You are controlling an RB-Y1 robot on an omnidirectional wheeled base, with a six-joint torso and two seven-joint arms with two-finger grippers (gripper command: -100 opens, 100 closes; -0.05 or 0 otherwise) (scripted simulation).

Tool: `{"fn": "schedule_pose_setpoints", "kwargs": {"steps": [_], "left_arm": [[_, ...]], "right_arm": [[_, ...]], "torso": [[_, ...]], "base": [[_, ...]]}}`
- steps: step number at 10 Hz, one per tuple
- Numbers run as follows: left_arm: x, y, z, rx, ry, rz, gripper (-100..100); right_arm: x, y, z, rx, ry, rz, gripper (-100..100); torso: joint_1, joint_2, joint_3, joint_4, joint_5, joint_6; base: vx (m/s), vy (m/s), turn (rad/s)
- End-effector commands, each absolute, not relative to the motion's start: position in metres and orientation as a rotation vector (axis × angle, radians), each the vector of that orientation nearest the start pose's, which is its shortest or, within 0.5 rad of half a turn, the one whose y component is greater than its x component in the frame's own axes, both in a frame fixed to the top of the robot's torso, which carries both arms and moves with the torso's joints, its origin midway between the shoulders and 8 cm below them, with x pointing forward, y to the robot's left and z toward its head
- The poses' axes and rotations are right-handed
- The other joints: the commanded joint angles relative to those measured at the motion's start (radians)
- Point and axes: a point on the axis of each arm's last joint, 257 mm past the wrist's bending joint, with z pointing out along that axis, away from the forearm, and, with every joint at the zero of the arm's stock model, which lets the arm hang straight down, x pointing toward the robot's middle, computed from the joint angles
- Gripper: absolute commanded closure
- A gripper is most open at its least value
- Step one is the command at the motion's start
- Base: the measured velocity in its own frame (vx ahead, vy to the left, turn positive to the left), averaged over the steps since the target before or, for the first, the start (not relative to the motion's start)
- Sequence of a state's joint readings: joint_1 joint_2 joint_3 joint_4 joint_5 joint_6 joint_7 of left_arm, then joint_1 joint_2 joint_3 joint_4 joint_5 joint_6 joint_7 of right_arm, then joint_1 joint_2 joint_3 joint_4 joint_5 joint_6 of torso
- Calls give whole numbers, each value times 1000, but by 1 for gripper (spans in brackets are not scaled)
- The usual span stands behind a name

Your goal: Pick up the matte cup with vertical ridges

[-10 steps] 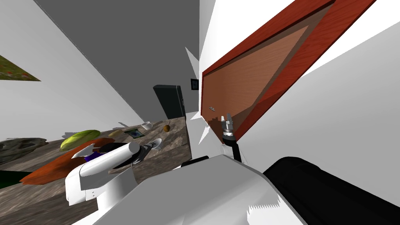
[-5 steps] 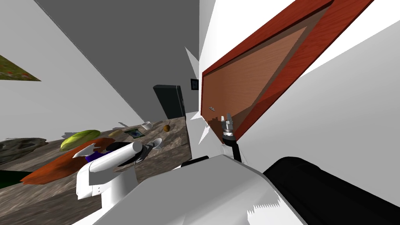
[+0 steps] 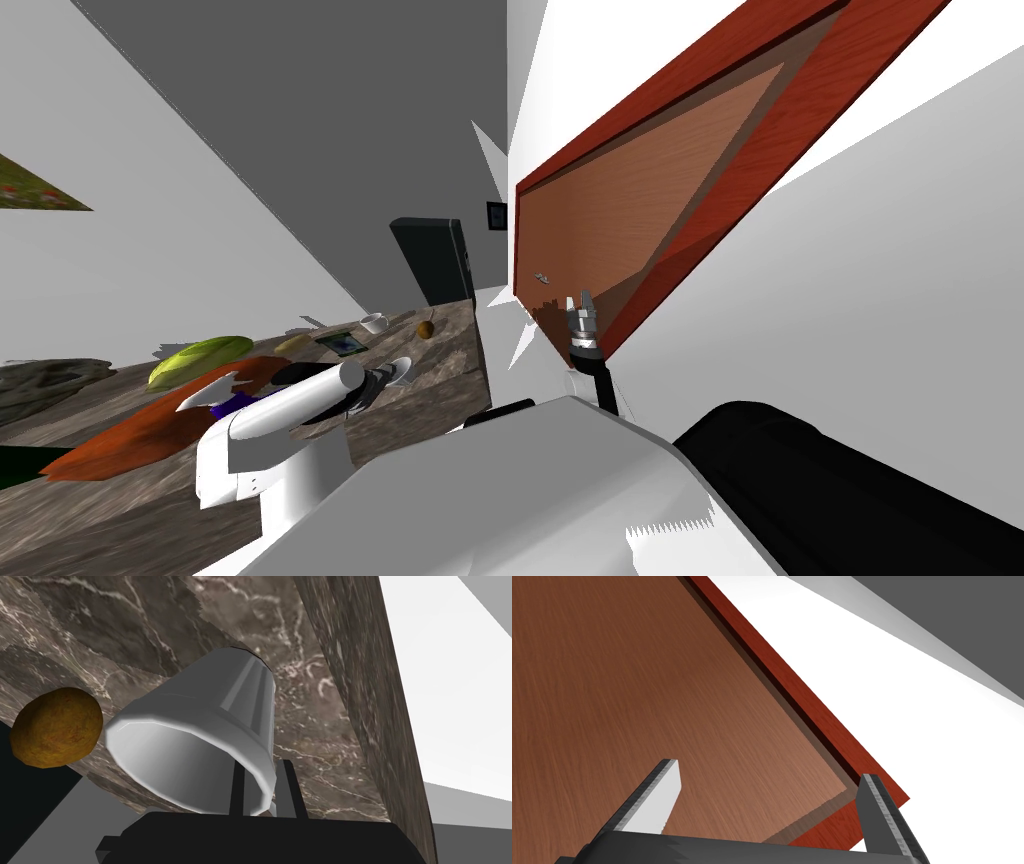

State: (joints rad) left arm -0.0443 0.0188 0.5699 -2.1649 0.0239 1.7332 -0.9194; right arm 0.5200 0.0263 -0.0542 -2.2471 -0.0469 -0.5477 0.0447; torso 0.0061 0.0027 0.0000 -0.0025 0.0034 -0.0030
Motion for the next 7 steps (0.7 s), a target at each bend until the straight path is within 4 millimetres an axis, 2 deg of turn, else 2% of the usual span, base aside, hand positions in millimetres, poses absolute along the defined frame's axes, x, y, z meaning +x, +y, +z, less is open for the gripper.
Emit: {"fn": "schedule_pose_setpoints", "kwargs": {"steps": [1,6,7], "left_arm": [[324,415,-291,-1511,2208,-66,100],[317,413,-280,-1508,2208,-68,100],[317,413,-280,-1508,2210,-68,0]], "right_arm": [[335,-308,13,684,570,1224,0],[335,-308,13,684,570,1224,0],[335,-308,13,684,570,1224,0]], "torso": [[0,0,0,0,0,0],[-1,0,0,0,-1,0],[-1,-1,-1,-1,0,0]], "base": [[0,-3,38],[5,-4,8],[0,0,0]]}}
